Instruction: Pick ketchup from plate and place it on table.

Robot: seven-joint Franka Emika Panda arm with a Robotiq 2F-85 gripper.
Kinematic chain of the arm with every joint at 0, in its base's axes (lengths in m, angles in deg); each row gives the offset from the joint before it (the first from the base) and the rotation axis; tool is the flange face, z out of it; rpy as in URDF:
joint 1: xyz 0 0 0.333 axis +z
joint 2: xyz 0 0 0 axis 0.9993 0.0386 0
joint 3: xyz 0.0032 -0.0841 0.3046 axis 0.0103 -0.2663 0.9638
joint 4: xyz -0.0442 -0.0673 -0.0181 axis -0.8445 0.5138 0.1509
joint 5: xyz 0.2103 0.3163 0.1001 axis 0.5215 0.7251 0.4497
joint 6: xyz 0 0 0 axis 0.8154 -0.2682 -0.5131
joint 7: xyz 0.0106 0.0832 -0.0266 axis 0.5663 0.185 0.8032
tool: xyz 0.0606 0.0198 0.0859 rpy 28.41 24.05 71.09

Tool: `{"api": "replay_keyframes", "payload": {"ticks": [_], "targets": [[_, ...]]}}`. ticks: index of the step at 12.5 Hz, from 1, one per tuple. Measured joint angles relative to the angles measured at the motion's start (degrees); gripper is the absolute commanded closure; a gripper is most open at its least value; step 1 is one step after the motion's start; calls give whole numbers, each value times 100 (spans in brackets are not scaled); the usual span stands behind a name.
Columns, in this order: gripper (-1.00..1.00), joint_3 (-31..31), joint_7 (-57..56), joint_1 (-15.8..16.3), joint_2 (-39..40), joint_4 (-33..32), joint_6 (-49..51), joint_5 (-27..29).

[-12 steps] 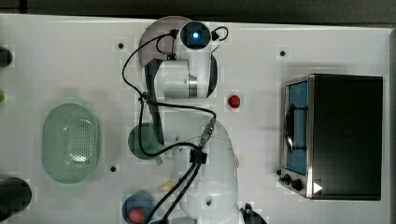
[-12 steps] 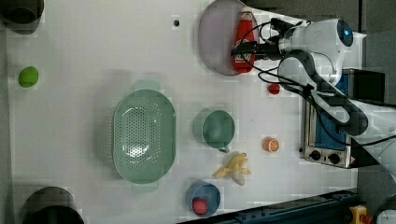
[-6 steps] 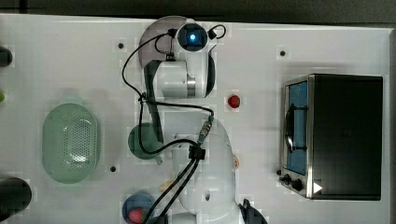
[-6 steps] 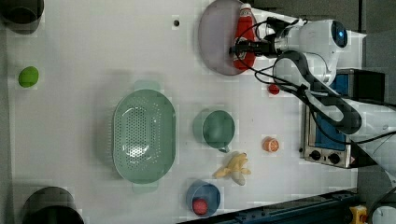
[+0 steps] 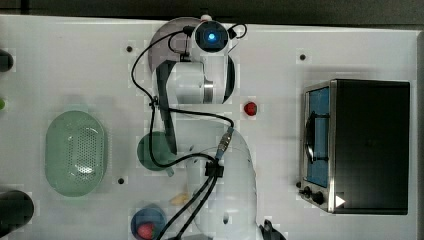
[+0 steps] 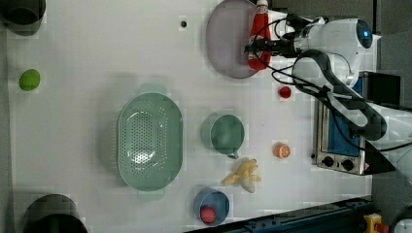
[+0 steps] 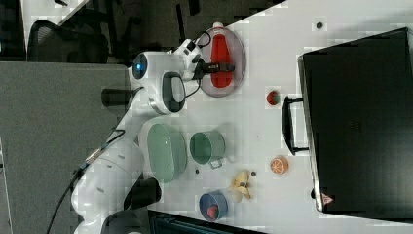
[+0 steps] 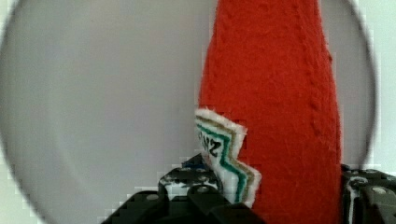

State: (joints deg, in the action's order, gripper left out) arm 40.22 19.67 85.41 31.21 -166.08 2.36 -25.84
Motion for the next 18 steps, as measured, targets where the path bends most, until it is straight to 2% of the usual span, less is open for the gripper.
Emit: {"api": "replay_keyframes", "payload": {"ticks": [2, 7, 10, 14, 18], "targets": [[-17, 12, 3, -45, -383, -73, 520, 107], [-17, -75, 14, -164, -2151, -274, 2526, 142], [-17, -194, 238, -291, -3370, -655, 2974, 159], [-17, -342, 378, -343, -4443, -1807, 2547, 171], [-17, -347, 434, -360, -4452, -3682, 1055, 219]]}}
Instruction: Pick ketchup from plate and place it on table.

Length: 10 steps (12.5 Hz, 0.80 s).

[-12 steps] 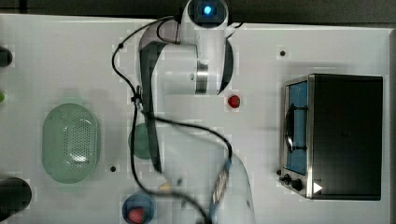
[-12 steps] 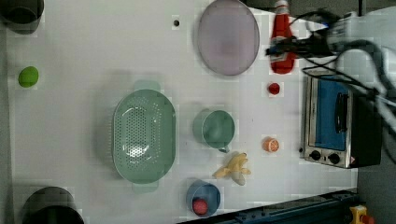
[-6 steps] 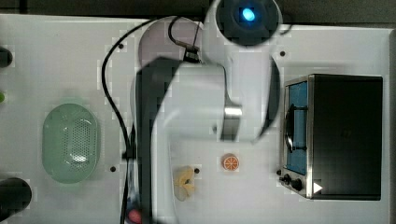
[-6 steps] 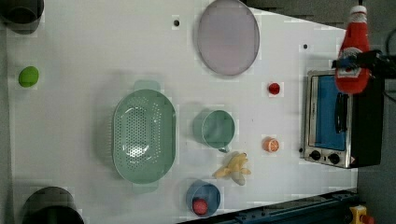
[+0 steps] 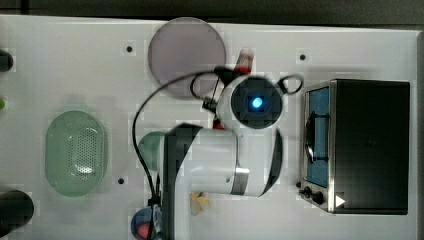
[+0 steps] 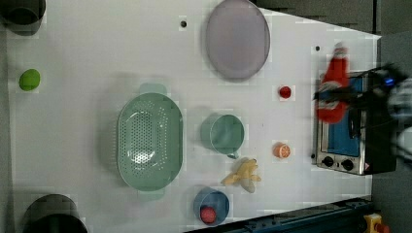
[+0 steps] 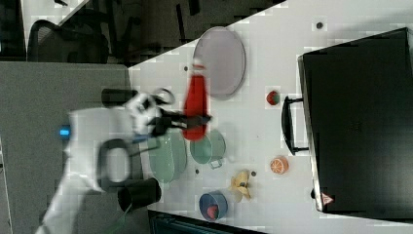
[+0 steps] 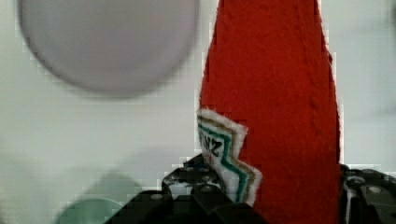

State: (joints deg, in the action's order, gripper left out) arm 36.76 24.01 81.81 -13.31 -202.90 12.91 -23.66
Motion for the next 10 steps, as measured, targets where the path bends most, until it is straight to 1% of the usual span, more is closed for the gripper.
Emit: {"api": "replay_keyframes", "payload": {"ticks": [1, 3, 6, 8, 9, 10], "targets": [[-17, 1, 28, 8, 190, -347, -316, -20], [-17, 1, 62, 23, 678, -817, -864, -37], [-17, -6, 62, 37, 1335, -1007, -1290, -17], [-17, -34, 64, 43, 1541, -1007, -1530, -7], [-25, -47, 70, 38, 1555, -1030, -1718, 5], [-46, -48, 73, 20, 1555, -1041, -1897, -22]]}}
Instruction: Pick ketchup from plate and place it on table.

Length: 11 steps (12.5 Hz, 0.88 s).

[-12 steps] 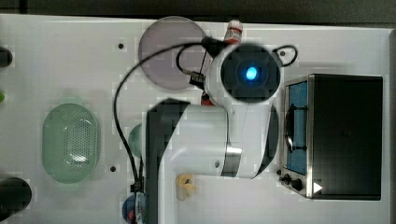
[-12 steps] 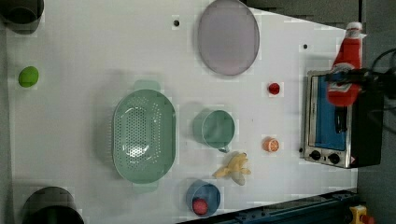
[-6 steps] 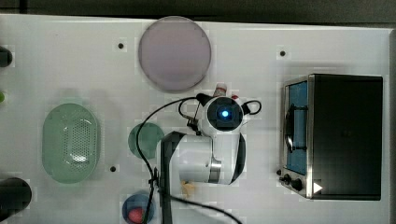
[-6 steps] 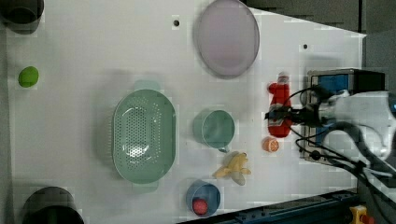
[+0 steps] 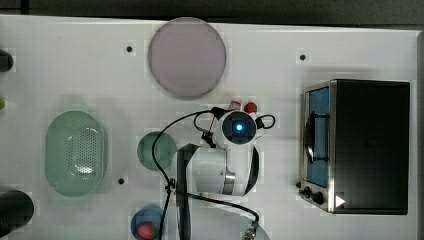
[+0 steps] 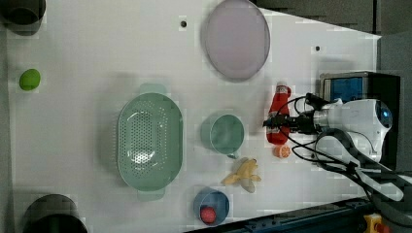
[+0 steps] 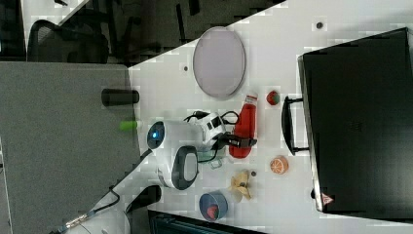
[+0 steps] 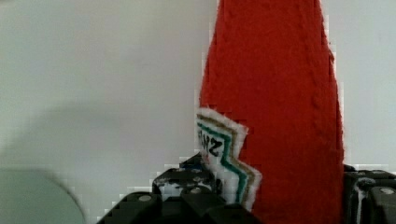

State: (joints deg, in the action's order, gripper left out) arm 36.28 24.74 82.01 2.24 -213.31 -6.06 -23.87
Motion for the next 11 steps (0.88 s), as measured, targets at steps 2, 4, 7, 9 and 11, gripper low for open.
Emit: {"api": "replay_keyframes", "payload": {"ticks": [2, 4, 7, 9, 11], "targets": [[-90, 5, 6, -6, -21, 34, -190, -68], [-100, 48, 11, -6, -164, 56, -173, -46], [-100, 134, 34, -26, -788, 145, -17, -55], [-100, 221, 336, -29, -1161, 705, 361, -32], [-100, 291, 848, -19, -1563, 1388, 1231, -77]]}}
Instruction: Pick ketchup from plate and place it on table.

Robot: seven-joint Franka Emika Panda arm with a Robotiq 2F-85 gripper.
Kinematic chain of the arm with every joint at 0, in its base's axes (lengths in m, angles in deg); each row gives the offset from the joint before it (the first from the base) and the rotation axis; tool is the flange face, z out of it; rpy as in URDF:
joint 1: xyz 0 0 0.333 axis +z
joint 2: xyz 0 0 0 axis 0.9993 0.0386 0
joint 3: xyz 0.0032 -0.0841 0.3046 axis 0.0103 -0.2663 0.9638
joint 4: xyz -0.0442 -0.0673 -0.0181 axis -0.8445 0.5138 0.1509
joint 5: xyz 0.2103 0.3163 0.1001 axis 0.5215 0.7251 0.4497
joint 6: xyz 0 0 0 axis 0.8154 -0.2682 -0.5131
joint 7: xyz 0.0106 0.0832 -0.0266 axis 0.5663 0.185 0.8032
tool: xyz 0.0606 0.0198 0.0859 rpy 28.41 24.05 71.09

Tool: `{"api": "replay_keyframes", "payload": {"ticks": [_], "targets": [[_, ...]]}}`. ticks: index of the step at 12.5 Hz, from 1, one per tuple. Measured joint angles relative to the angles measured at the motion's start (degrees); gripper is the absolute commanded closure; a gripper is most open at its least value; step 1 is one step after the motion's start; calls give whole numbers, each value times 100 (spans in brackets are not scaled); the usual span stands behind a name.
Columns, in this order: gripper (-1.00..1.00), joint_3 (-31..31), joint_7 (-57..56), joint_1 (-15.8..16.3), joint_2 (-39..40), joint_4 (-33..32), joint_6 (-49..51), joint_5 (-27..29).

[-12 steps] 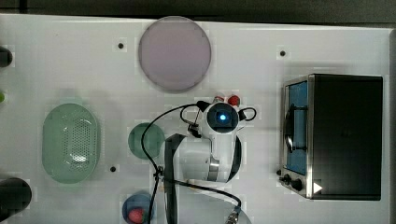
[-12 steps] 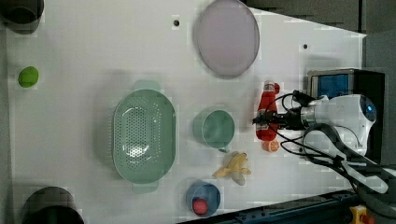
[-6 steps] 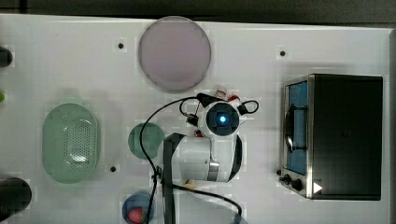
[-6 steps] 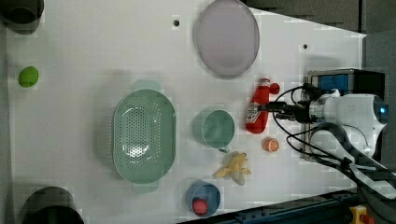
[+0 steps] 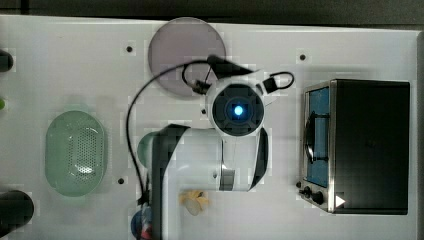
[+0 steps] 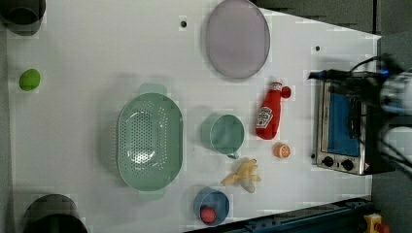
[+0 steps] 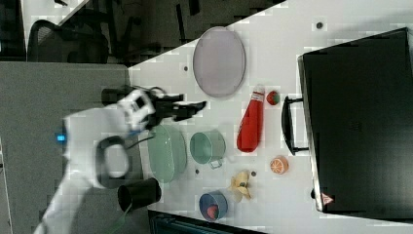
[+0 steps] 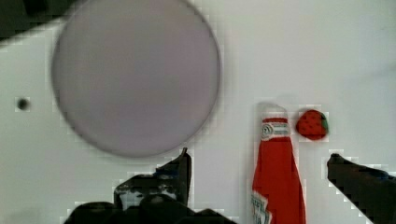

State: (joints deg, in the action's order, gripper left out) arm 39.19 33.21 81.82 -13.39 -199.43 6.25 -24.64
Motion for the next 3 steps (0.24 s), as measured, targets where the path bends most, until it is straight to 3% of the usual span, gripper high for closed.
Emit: {"api": "replay_keyframes", "payload": {"ticks": [3], "targets": [[-100, 67, 934, -20, -453, 979, 2032, 42]]}}
